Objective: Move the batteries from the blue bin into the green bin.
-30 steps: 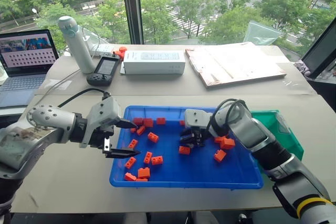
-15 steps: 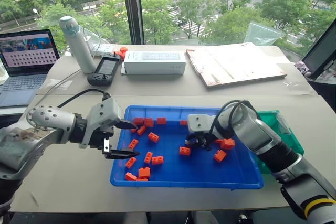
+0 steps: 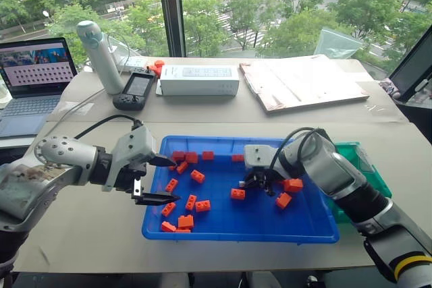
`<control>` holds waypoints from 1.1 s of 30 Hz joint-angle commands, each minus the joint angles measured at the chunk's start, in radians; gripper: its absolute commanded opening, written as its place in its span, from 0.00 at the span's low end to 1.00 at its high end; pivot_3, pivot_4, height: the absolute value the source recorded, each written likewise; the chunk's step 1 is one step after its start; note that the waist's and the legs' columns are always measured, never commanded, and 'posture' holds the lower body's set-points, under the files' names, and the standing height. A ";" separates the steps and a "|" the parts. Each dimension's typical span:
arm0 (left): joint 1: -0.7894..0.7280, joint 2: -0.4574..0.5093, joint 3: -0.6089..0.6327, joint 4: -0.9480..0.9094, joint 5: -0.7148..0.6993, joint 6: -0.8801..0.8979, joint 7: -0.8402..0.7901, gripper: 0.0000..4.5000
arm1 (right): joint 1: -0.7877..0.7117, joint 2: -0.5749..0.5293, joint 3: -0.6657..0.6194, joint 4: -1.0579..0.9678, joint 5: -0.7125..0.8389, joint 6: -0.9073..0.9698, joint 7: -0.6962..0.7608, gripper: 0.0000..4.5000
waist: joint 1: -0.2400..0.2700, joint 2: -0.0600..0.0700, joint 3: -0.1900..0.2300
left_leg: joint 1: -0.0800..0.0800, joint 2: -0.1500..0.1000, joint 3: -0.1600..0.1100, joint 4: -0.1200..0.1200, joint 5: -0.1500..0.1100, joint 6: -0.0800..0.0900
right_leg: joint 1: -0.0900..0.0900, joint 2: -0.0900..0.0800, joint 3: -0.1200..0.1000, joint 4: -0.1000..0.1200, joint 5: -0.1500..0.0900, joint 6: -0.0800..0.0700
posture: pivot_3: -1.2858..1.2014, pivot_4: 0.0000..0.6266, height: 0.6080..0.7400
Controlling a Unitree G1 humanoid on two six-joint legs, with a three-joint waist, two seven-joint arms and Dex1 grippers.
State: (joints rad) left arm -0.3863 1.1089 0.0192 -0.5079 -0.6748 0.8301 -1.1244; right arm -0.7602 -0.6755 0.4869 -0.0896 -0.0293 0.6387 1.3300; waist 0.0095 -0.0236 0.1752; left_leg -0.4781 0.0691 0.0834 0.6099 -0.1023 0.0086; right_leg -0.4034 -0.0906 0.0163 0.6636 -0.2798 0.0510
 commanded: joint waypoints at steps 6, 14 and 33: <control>-0.084 -0.072 0.011 0.001 -0.066 0.001 0.001 1.00 | -0.093 -0.234 -0.259 -0.008 0.138 0.034 0.082 0.06 | 0.008 0.000 0.000 | 0.000 -0.001 0.000 0.001 0.000 0.000 | -0.001 -0.001 -0.001 -0.001 0.000 0.000 | 0.52 0.24 1.00; -0.153 -0.153 -0.019 0.041 -0.081 -0.012 -0.012 1.00 | -0.030 -0.575 -0.358 0.193 0.084 -0.087 0.119 0.06 | 0.002 0.000 0.000 | 0.000 -0.001 0.001 -0.001 0.000 0.001 | 0.000 -0.001 0.000 -0.003 -0.001 0.000 | 0.52 0.24 1.00; -0.181 -0.258 -0.041 0.132 0.148 -0.173 0.144 1.00 | 0.082 -0.485 -0.533 0.304 0.254 -0.097 0.035 0.97 | -0.010 0.000 0.001 | 0.001 -0.001 0.001 0.000 0.004 0.007 | 0.001 -0.001 0.002 -0.001 -0.001 0.000 | 0.52 0.24 1.00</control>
State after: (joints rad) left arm -0.5490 0.8693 -0.0653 -0.3713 -0.5420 0.6964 -1.0213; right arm -0.6336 -1.1775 0.0538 0.2147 0.1429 0.5348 1.3773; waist -0.0010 -0.0232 0.1757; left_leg -0.4774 0.0681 0.0838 0.6100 -0.0984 0.0160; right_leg -0.4020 -0.0914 0.0186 0.6625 -0.2805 0.0514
